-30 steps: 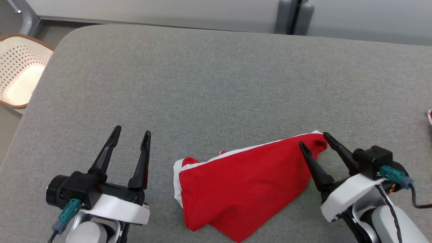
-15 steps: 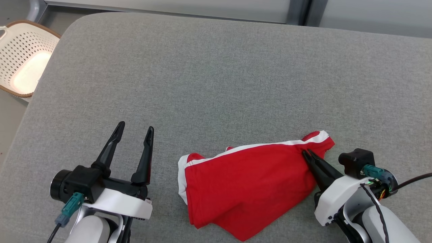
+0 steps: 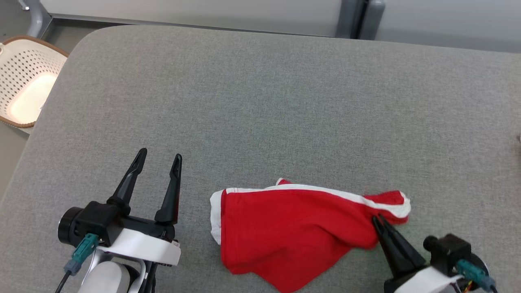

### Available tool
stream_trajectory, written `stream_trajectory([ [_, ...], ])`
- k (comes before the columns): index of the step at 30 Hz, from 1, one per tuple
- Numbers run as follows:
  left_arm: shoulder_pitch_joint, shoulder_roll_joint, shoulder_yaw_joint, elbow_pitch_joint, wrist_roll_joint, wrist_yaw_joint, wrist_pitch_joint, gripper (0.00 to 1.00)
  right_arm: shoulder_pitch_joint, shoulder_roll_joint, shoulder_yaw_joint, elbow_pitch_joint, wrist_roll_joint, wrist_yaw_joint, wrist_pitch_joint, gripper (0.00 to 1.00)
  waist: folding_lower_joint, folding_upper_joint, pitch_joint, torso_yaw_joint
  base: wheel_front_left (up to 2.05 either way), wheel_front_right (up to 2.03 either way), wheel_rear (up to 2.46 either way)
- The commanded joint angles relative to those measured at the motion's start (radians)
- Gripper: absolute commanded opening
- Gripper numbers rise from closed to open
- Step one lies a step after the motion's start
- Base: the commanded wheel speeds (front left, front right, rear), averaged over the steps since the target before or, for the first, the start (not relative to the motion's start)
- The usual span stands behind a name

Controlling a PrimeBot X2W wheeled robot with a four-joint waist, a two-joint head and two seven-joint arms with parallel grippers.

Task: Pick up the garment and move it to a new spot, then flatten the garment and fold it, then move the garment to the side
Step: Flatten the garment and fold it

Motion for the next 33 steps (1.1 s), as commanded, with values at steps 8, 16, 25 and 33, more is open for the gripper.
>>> stream_trajectory([
  [8, 0.032, -0.003, 0.022, 0.011, 0.01, -0.009, -0.001, 1.0, 0.151, 0.064, -0.019, 0.037, -0.03, 0.0, -0.03, 0.69, 0.0, 0.0, -0.022, -0.034, 0.0, 0.0, 0.0],
  [16, 0.081, 0.003, 0.034, 0.029, 0.003, 0.008, -0.001, 1.0, 0.135, 0.084, -0.027, 0.061, -0.024, 0.0, -0.109, 1.0, 0.0, 0.0, -0.065, -0.062, 0.0, 0.0, 0.0],
  [25, 0.155, 0.03, 0.052, 0.01, -0.004, 0.04, 0.014, 1.0, 0.145, 0.068, -0.097, -0.1, -0.035, 0.0, -0.133, 1.0, 0.0, 0.0, -0.116, -0.102, 0.0, 0.0, 0.0],
  [33, 0.186, 0.056, 0.046, -0.029, 0.003, 0.057, 0.059, 1.0, 0.142, 0.046, -0.211, -0.166, -0.038, 0.0, -0.104, 1.0, 0.0, 0.0, -0.149, -0.116, 0.0, 0.0, 0.0],
])
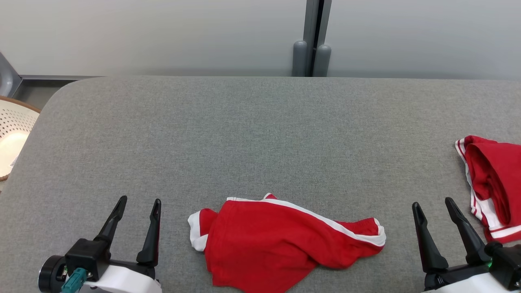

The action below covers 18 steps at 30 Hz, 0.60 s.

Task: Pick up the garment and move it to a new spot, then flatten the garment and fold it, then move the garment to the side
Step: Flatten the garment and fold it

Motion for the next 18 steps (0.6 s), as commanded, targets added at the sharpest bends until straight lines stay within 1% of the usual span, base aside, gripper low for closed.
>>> stream_trajectory([
  [1, 0.007, 0.006, 0.002, -0.006, 0.003, 0.004, 0.002, 1.0, 0.003, -0.005, -0.003, -0.005, 0.006, 0.0, 0.005, 1.0, 0.0, 0.0, -0.001, -0.001, 0.0, 0.0, 0.0],
  [11, 0.013, 0.016, -0.006, -0.036, -0.003, 0.014, 0.026, 1.0, 0.008, 0.0, -0.014, -0.008, 0.011, 0.0, 0.007, 1.0, 0.0, 0.0, 0.001, -0.002, 0.0, 0.0, 0.0],
  [18, -0.004, 0.023, -0.018, -0.053, -0.002, 0.013, 0.042, 1.0, 0.001, 0.002, -0.01, -0.004, 0.012, -0.001, 0.008, 1.0, 0.0, 0.0, 0.005, -0.004, 0.0, 0.0, 0.0],
])
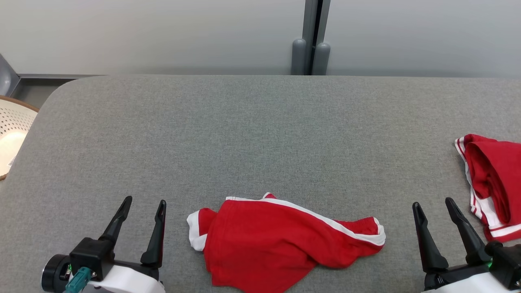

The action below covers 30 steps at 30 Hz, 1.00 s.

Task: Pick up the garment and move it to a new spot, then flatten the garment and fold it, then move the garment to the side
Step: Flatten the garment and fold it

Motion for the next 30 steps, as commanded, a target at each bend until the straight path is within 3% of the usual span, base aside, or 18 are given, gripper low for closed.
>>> stream_trajectory([
  [1, -0.018, 0.007, -0.005, -0.008, -0.002, -0.001, 0.006, 1.0, -0.001, 0.001, -0.001, 0.0, 0.006, -0.001, 0.001, 1.0, 0.0, -0.0001, 0.001, 0.0, 0.0, 0.0, 0.0],
  [8, -0.052, 0.003, -0.032, -0.013, -0.008, -0.022, 0.03, 1.0, -0.01, 0.004, 0.003, -0.001, 0.002, -0.001, 0.008, 1.0, 0.0, -0.0001, 0.011, -0.004, 0.0, 0.0, 0.0],
  [15, -0.184, -0.036, -0.118, 0.029, -0.033, -0.113, 0.112, 1.0, -0.028, 0.007, 0.002, -0.009, -0.008, -0.001, 0.016, 1.0, 0.0, -0.0001, 0.05, -0.002, 0.0, 0.0, 0.0],
  [22, -0.336, -0.085, -0.199, 0.224, -0.146, -0.204, 0.324, 1.0, -0.052, 0.013, 0.021, -0.003, -0.013, -0.001, 0.017, 1.0, 0.0, -0.0001, 0.089, -0.027, 0.0, 0.0, 0.0],
  [30, -0.414, -0.067, -0.24, 0.391, -0.261, -0.23, 0.447, 1.0, -0.065, 0.022, 0.016, 0.013, -0.014, -0.001, 0.003, 1.0, 0.0, -0.0001, 0.111, -0.047, 0.0, 0.0, 0.0],
])
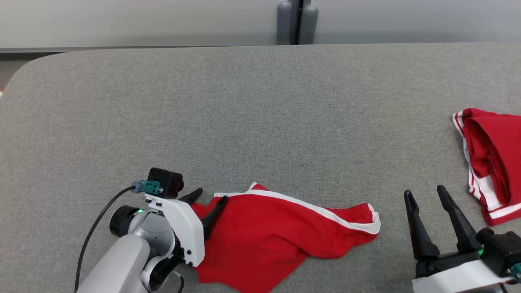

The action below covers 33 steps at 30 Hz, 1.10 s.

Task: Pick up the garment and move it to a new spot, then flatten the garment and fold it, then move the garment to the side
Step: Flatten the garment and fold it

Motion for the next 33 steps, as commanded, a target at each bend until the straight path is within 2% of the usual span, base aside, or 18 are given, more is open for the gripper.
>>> stream_trajectory([
  [1, -0.02, 0.002, -0.003, 0.012, -0.026, -0.007, 0.004, 1.0, -0.012, -0.001, 0.0, 0.005, -0.001, -0.001, -0.008, 1.0, 0.0, 0.0, 0.003, -0.002, 0.0, 0.0, 0.0],
  [6, -0.058, 0.02, -0.065, 0.069, -0.062, -0.007, 0.034, 1.0, -0.025, 0.001, 0.009, 0.01, 0.001, -0.001, -0.013, 1.0, 0.0, 0.0, 0.011, -0.012, 0.0, 0.0, 0.0],
  [11, -0.082, 0.031, -0.149, 0.106, -0.091, -0.007, 0.008, 1.0, -0.031, 0.002, 0.009, 0.013, 0.004, -0.001, -0.015, 1.0, 0.0, 0.0, 0.019, -0.02, 0.0, 0.0, 0.0],
  [12, -0.088, 0.035, -0.166, 0.116, -0.089, -0.007, 0.004, 0.97, -0.031, 0.001, 0.008, 0.013, 0.004, -0.001, -0.016, 1.0, 0.0, 0.0, 0.02, -0.021, 0.0, 0.0, 0.0],
  [13, -0.092, 0.035, -0.179, 0.127, -0.095, -0.007, -0.004, 0.79, -0.031, 0.001, 0.009, 0.014, 0.004, -0.001, -0.017, 1.0, 0.0, 0.0, 0.02, -0.022, 0.0, 0.0, 0.0],
  [14, -0.095, 0.035, -0.19, 0.134, -0.101, -0.007, -0.011, 0.67, -0.031, 0.001, 0.008, 0.015, 0.004, -0.001, -0.016, 1.0, 0.0, 0.0, 0.021, -0.022, 0.0, 0.0, 0.0],
  [15, -0.1, 0.036, -0.202, 0.14, -0.105, -0.007, -0.018, 0.41, -0.031, 0.002, 0.008, 0.015, 0.004, -0.001, -0.016, 1.0, 0.0, 0.0, 0.021, -0.022, 0.0, 0.0, 0.0],
  [16, -0.107, 0.037, -0.215, 0.147, -0.109, -0.007, -0.023, 0.08, -0.03, 0.002, 0.007, 0.016, 0.004, -0.001, -0.016, 1.0, 0.0, 0.0, 0.02, -0.022, 0.0, 0.0, 0.0],
  [17, -0.113, 0.039, -0.225, 0.153, -0.114, -0.007, -0.029, 0.0, -0.03, 0.002, 0.007, 0.016, 0.003, -0.001, -0.015, 1.0, 0.0, 0.0, 0.02, -0.022, 0.0, 0.0, 0.0],
  [22, -0.148, 0.049, -0.253, 0.202, -0.107, -0.006, -0.088, 0.0, -0.031, -0.004, 0.005, 0.016, 0.005, -0.001, -0.01, 1.0, 0.0, 0.0, 0.017, -0.021, 0.0, 0.0, 0.0],
  [28, -0.163, 0.037, -0.252, 0.234, -0.108, -0.007, -0.168, 0.0, -0.015, -0.034, -0.052, 0.063, 0.017, -0.001, 0.012, 1.0, 0.0, 0.0, 0.006, -0.007, 0.0, 0.0, 0.0],
  [31, -0.169, 0.034, -0.262, 0.236, -0.113, -0.007, -0.177, 0.0, -0.028, -0.052, -0.047, 0.096, 0.027, -0.001, 0.037, 1.0, 0.0, 0.0, 0.004, 0.001, 0.0, 0.0, 0.0],
  [33, -0.172, 0.032, -0.271, 0.238, -0.119, -0.007, -0.183, 0.0, -0.056, -0.069, -0.01, 0.131, 0.046, 0.0, 0.066, 1.0, 0.0, 0.0, 0.004, 0.008, 0.0, 0.0, 0.0],
])
